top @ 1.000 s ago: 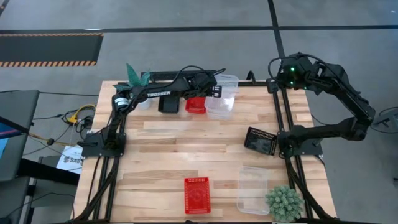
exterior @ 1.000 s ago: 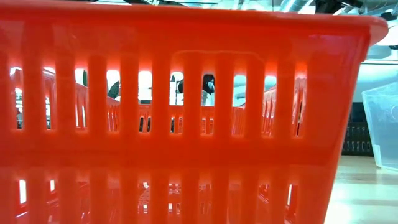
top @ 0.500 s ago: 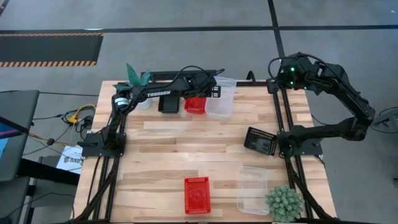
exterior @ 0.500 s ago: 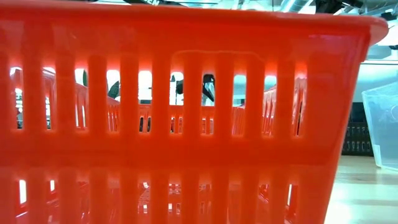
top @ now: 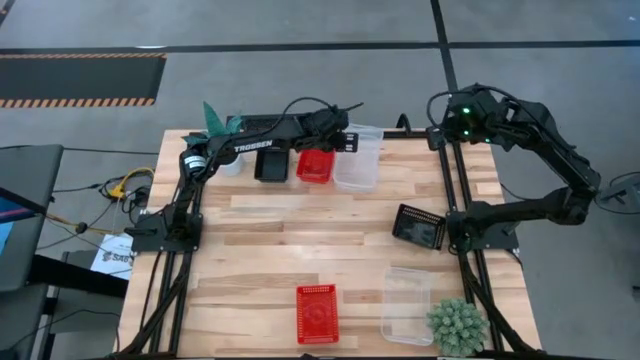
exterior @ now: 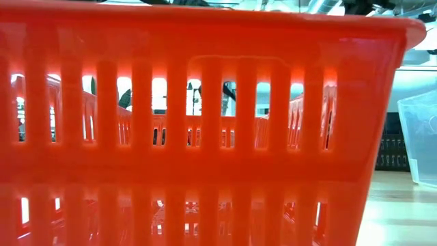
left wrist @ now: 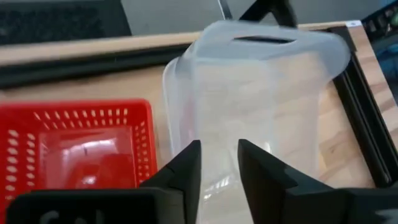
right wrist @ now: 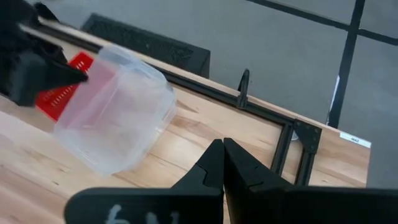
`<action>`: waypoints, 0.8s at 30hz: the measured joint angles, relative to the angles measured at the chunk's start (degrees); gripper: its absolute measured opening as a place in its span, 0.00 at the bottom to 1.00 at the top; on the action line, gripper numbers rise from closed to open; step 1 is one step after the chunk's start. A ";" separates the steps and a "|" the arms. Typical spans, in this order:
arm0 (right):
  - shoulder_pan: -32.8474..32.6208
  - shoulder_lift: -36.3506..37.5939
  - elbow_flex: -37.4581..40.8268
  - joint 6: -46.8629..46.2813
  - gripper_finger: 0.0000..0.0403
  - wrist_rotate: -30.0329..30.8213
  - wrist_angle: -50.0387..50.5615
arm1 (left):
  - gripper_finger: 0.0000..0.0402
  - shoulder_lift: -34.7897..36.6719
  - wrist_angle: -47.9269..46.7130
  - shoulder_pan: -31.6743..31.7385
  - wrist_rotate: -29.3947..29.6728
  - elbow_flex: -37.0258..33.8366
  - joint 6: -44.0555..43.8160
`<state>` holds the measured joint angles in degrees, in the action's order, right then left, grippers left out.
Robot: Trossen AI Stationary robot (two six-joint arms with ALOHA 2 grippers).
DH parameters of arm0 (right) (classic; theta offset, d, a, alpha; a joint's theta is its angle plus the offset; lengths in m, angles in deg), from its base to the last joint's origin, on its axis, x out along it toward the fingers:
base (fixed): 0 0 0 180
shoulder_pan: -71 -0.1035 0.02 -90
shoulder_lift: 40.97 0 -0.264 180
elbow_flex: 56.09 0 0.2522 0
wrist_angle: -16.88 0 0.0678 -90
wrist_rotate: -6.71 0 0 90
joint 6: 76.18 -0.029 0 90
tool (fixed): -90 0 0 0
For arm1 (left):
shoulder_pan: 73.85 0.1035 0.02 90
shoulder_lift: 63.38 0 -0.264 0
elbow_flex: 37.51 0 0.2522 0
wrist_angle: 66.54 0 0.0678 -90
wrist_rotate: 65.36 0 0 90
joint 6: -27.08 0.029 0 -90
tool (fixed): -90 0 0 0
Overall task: Stack baskets by color
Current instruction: Stack the middle transparent bin on the top transparent bin
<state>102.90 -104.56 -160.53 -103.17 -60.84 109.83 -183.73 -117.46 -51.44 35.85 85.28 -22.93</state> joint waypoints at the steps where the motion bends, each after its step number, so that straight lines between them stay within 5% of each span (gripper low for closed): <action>1: 0.03 -0.98 0.00 0.74 0.04 -0.01 -0.18 | 0.26 0.00 -1.11 0.00 0.31 1.38 1.23; 7: 0.41 -9.75 0.04 9.63 0.04 -1.68 -8.75 | 0.36 0.04 -13.22 -0.02 2.31 10.79 7.27; 15: 7.83 -24.84 0.04 17.01 0.03 -18.62 -22.87 | 0.40 0.05 -34.98 -3.34 7.24 25.65 15.39; 24: 11.49 -37.38 0.00 19.10 0.01 -25.48 -26.83 | 0.40 8.95 -40.62 -9.31 14.74 23.82 14.66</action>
<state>114.39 -141.94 -160.53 -84.07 -86.32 83.00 -174.79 -158.08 -60.75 50.59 109.09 -8.27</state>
